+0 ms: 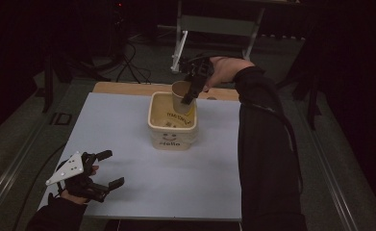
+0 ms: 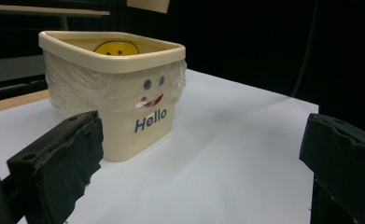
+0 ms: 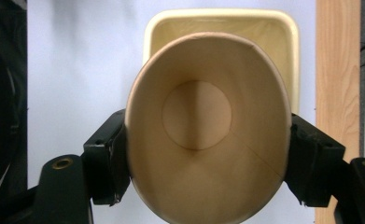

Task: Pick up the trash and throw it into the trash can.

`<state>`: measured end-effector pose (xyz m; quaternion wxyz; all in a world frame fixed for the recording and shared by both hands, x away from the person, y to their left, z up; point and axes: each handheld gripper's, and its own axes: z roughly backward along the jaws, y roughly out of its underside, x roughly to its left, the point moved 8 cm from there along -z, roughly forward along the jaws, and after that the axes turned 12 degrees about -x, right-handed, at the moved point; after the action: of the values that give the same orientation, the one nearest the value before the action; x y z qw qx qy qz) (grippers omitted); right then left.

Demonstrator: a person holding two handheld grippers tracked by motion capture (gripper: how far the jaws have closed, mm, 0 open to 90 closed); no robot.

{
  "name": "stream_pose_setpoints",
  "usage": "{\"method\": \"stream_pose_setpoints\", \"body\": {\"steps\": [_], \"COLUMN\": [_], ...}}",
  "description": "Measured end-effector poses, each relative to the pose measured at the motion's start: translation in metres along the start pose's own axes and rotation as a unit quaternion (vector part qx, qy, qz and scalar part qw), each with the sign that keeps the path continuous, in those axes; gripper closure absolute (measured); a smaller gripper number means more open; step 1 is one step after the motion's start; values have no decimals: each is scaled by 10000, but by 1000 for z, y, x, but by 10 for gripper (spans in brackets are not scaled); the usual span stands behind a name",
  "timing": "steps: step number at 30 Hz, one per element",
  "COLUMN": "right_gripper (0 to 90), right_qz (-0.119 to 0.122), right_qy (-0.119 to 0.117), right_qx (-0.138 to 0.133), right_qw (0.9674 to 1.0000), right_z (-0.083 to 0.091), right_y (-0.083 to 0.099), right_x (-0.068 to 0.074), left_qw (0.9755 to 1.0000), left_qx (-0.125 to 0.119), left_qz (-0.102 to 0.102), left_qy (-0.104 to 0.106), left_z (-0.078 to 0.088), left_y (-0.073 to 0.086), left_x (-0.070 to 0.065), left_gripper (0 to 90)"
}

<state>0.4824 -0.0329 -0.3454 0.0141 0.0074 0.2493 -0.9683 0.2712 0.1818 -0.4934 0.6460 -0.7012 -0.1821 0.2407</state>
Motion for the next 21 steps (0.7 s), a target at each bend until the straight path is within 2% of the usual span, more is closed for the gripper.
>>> {"method": "stream_pose_setpoints", "body": {"steps": [2, 11, 13, 14, 15, 16, 17, 18, 21], "right_gripper": [267, 266, 242, 206, 206, 175, 105, 100, 99], "right_qz": [-31, -24, -85, -243, -243, -326, -477, -522, -566], "right_qy": [81, 131, 182, 256, 256, 282, 302, 255, 377], "right_qx": [-35, -94, -79, -96, -96, -126, -178, -194, -190], "right_qw": [10000, 9999, 9998, 9993, 9993, 9990, 9982, 9981, 9975], "right_z": [-1, -7, -10, -11, -11, -11, -12, -11, -12], "right_y": [-3, -9, -10, -11, -11, -11, -13, -13, -14], "right_x": [-3, -6, -8, -12, -12, -15, -17, -19, -22], "left_qw": [10000, 10000, 10000, 10000, 10000, 10000, 10000, 10000, 10000], "left_qx": [5, 13, 21, 18, 14, 8, 7, 13, 11], "left_qz": [-8, -30, -34, -29, -25, -19, -20, -19, -15], "left_qy": [6, 14, 16, 10, 6, 8, 9, 14, 17], "left_z": [0, 0, 0, 0, 0, 0, 0, 0, 0], "left_y": [0, 0, 0, 0, 0, 0, 0, 0, 0], "left_x": [0, -1, -1, -1, -1, -1, -1, -1, -1], "left_gripper": [4, 4, 4, 4, 4, 5, 5, 4, 4]}}
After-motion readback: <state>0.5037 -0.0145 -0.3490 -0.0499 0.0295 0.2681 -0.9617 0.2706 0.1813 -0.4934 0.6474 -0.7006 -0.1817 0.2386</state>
